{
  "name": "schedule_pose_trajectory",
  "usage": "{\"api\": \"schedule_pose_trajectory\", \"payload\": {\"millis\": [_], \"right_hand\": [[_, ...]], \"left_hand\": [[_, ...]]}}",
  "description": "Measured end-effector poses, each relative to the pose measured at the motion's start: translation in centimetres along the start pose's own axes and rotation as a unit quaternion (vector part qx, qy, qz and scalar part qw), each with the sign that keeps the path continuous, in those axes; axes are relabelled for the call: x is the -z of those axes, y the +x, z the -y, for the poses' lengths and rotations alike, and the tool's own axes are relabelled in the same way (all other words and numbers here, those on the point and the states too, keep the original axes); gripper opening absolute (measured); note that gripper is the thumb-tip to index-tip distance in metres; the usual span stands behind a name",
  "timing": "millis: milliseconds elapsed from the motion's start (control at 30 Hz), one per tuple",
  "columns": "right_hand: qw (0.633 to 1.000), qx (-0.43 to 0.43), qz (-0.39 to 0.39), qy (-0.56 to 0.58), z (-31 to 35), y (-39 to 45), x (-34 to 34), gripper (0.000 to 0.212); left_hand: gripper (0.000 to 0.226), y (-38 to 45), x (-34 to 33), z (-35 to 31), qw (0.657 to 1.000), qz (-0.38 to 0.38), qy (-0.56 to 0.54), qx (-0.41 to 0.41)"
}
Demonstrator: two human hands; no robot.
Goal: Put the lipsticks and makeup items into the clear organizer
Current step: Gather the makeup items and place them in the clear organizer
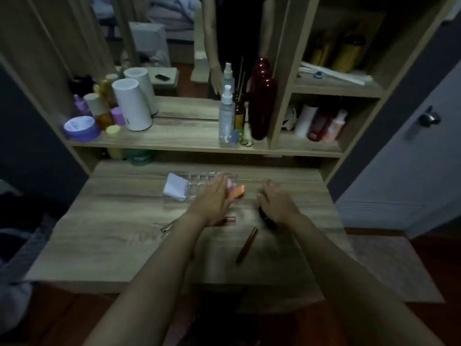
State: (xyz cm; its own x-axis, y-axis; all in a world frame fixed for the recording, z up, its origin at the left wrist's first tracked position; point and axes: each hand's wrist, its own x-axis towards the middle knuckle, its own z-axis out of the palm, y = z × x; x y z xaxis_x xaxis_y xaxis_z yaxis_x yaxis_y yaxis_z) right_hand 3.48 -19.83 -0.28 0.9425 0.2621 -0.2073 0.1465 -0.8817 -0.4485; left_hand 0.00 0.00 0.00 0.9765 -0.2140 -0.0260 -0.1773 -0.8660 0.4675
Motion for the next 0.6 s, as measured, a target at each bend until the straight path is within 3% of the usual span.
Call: {"api": "schedule_pose_trajectory", "payload": {"millis": [133, 300, 600], "right_hand": [[0.999, 0.032, 0.008, 0.006, 3.2, 0.4, -2.7, 0.043], [0.994, 0.014, -0.109, 0.003, 4.8, 1.3, -4.3, 0.025], [0.991, -0.010, -0.134, 0.004, 4.6, 1.9, -4.9, 0.021]], "left_hand": [[0.063, -2.8, 0.6, 4.0, 0.997, -0.011, 0.015, 0.075], [0.047, -4.8, 1.1, 7.5, 0.991, -0.014, 0.032, 0.127], [0.042, -3.8, 0.7, 9.7, 0.992, -0.004, 0.035, 0.124]]}}
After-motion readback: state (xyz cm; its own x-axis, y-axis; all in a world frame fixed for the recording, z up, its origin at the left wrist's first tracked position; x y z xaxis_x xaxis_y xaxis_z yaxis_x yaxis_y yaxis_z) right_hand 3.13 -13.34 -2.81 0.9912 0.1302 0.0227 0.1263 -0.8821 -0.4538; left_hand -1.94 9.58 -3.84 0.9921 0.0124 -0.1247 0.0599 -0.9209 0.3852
